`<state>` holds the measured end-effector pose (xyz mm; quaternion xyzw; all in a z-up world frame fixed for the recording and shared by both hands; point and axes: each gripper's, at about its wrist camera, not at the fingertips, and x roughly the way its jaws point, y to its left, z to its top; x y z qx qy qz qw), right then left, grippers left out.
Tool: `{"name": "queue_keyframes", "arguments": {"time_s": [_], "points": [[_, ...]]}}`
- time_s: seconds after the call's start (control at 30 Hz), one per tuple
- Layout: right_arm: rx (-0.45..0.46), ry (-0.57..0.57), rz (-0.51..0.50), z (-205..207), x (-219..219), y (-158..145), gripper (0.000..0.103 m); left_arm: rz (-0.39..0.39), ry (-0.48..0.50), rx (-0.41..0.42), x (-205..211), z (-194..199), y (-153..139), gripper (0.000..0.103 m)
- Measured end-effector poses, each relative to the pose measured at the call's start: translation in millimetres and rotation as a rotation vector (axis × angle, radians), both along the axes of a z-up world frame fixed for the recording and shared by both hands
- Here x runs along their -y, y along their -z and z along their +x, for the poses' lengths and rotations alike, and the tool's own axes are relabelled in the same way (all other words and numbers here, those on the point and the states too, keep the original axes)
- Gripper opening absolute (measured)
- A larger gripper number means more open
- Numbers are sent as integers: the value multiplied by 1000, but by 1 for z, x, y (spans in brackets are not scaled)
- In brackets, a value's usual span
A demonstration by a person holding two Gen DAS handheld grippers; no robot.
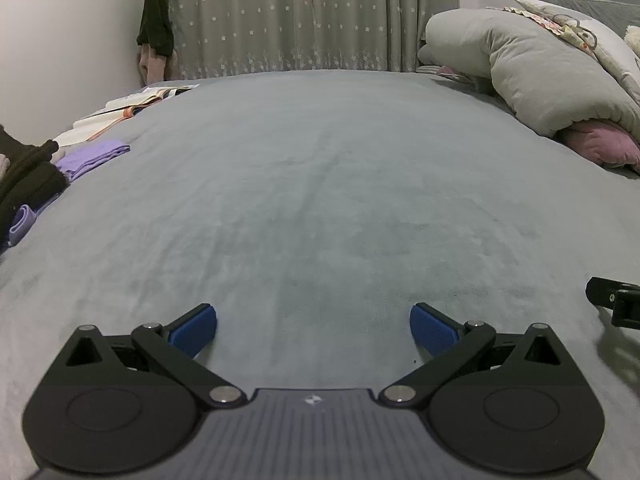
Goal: Fold clothes
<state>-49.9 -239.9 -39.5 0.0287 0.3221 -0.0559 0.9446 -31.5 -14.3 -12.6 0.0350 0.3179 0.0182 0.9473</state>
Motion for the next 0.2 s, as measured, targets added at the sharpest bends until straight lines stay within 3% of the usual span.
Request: {"name": "queue_keyframes", "arguments": {"time_s": [0.2], "points": [[1, 0, -12, 0, -1, 0, 103, 5, 0, 6, -1, 0, 1, 103]]}}
